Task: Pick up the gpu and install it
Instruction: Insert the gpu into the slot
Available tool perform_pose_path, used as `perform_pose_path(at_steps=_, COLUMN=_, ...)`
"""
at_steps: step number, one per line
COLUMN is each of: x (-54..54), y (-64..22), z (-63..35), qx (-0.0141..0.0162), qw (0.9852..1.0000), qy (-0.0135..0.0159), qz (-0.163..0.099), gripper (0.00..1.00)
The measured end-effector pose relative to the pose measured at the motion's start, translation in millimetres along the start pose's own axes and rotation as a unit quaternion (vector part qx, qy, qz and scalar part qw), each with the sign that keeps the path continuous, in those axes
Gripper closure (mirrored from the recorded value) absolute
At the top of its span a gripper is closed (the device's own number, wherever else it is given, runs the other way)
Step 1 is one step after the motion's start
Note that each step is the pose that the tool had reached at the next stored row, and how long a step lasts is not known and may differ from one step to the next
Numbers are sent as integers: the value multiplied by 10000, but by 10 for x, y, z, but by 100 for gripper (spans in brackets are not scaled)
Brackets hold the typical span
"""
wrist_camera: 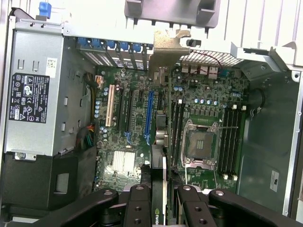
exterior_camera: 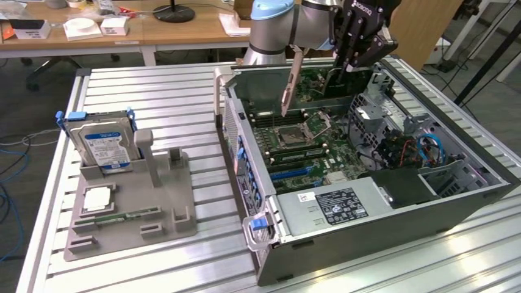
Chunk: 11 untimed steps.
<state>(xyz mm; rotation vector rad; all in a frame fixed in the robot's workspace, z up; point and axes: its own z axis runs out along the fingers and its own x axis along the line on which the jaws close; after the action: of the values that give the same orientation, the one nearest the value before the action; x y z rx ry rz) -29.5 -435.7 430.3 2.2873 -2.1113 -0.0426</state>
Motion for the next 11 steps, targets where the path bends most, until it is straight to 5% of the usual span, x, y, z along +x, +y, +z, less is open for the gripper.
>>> perform_pose_path(at_steps=11, x=0, y=0, z=2, qx=0, qw=9997, qy=-9, qz=239, gripper=74)
